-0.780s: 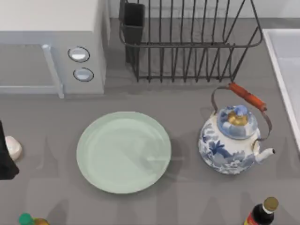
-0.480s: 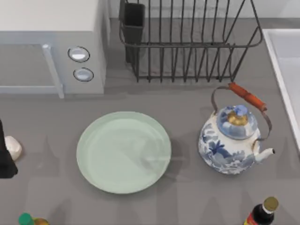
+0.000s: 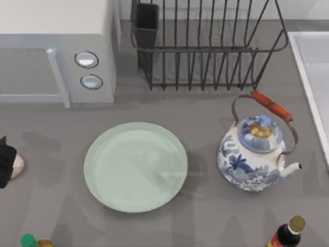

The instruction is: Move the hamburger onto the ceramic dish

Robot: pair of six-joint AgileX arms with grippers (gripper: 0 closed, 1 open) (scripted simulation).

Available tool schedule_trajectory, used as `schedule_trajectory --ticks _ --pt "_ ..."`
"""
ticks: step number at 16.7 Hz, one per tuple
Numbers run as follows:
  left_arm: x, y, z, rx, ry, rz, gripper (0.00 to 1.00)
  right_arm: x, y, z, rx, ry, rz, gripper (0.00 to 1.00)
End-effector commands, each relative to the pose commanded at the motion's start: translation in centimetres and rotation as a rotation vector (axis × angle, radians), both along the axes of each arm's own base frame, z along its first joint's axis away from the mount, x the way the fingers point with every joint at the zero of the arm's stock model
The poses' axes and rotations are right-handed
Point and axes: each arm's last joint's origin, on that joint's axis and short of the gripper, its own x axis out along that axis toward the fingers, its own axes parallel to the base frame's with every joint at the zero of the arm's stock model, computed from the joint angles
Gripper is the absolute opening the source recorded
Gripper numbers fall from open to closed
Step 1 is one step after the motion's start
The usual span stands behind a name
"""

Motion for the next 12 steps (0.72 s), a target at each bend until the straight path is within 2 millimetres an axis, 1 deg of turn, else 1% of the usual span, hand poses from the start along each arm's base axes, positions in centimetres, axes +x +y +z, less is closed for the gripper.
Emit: schedule_trajectory --ticks 2,6,9,12 --pt "2.9 0.3 0.1 0.084 0.212 -0.065 1.0 0.0 0.0 0.0 0.0 0.0 0.0 1.0" --pt "8.7 0.9 -1.2 0.199 0.58 -0.239 1.0 0.0 0.0 0.0 0.0 0.0 0.0 1.0" --pt "12.3 1.5 -2.6 0.243 0.772 -0.372 1.0 0.0 0.0 0.0 0.0 0.0 0.0 1.0" --pt "15.1 1.9 -4.2 0.259 0.903 -0.48 1.0 0.0 0.0 0.0 0.0 0.0 0.0 1.0"
